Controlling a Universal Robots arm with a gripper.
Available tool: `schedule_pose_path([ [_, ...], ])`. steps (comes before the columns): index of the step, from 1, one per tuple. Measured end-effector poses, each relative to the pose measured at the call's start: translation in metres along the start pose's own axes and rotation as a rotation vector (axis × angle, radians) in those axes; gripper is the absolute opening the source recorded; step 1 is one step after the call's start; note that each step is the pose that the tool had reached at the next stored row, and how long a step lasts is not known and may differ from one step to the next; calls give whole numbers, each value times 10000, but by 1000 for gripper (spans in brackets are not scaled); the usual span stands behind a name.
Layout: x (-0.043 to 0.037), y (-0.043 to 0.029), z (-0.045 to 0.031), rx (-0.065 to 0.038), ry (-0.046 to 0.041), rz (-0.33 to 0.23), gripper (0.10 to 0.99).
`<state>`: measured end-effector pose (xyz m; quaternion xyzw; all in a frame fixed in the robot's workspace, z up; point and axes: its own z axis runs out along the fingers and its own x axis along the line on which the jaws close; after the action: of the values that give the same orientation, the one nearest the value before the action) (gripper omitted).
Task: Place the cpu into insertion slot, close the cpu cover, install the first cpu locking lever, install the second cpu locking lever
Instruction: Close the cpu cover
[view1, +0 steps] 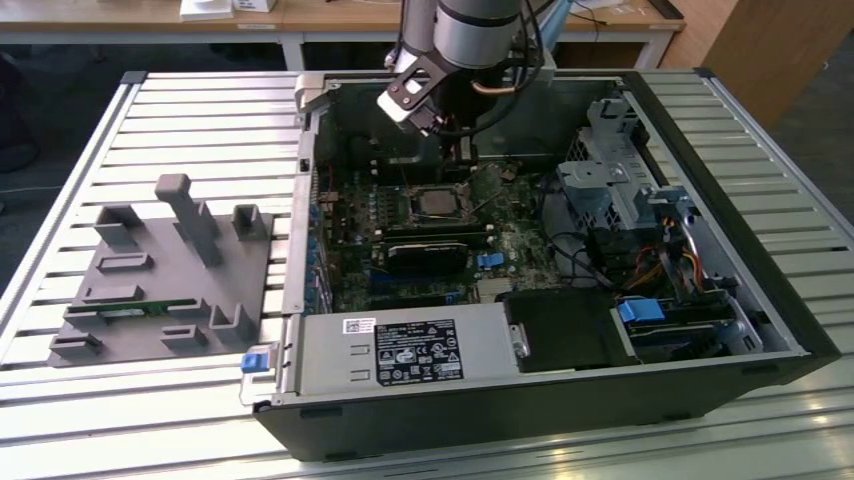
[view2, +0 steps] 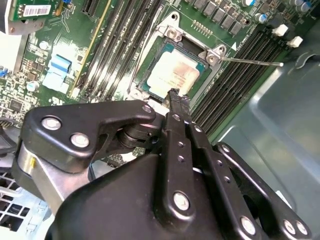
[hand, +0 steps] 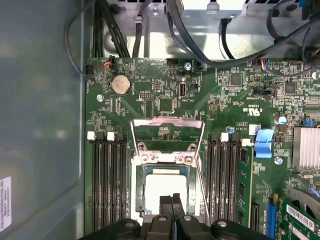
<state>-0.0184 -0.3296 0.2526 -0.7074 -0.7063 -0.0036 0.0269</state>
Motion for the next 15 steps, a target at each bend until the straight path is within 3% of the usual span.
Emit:
schedule_pose_path([
  [5,4,-3,-86,0,1,-1,118],
  [11,4,-1,-90,0,2,-1,118],
  [15,3,52,-92,18,2,0,118],
])
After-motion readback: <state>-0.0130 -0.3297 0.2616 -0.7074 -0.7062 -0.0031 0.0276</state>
